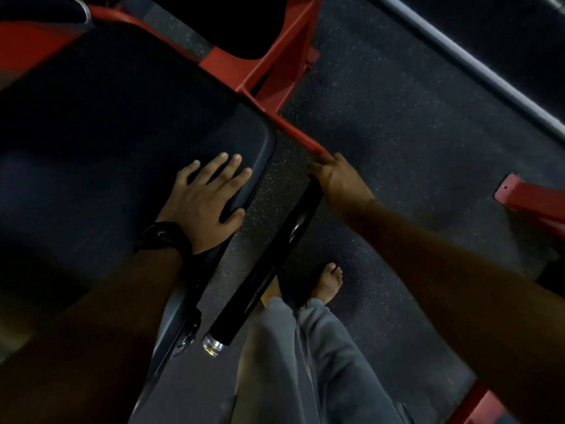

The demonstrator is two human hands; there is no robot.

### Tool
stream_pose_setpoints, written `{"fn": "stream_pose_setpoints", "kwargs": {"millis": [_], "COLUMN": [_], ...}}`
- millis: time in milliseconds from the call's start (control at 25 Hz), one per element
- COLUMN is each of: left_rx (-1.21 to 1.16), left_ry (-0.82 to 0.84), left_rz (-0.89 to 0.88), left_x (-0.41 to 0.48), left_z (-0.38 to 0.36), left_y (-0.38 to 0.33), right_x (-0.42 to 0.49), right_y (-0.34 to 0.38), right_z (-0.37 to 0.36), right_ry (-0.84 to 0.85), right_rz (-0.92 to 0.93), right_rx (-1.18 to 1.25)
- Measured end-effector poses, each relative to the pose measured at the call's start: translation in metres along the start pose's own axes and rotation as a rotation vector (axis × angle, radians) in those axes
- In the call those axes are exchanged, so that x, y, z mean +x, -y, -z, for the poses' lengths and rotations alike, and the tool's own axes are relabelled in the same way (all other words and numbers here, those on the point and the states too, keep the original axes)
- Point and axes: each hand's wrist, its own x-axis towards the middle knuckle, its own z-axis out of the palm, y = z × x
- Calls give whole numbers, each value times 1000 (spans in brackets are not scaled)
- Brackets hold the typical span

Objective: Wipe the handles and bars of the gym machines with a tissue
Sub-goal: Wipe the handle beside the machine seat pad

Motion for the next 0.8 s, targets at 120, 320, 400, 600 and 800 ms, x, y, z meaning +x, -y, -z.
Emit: {"fn": "stream_pose_setpoints", "kwargs": {"millis": [120, 320, 400, 600, 800], "left_rx": [10, -6, -64, -474, -611], "left_ry": [8, 65, 95, -76, -257], "left_rz": [9, 19, 27, 349, 788], "left_x": [0, -1, -2, -10, -33], "left_z": [1, 7, 14, 51, 91], "left_y": [-1, -2, -6, 2, 74], "right_x": [-20, -25, -25, -10, 62], "right_y": [3, 7, 18, 97, 191], "right_z": [-17, -14, 3, 30, 40], "right_ry": [-269, -224, -138, -91, -92], "right_rz": [-207, -625, -587, -118, 189], "right_rx": [244, 505, 580, 494, 455]}}
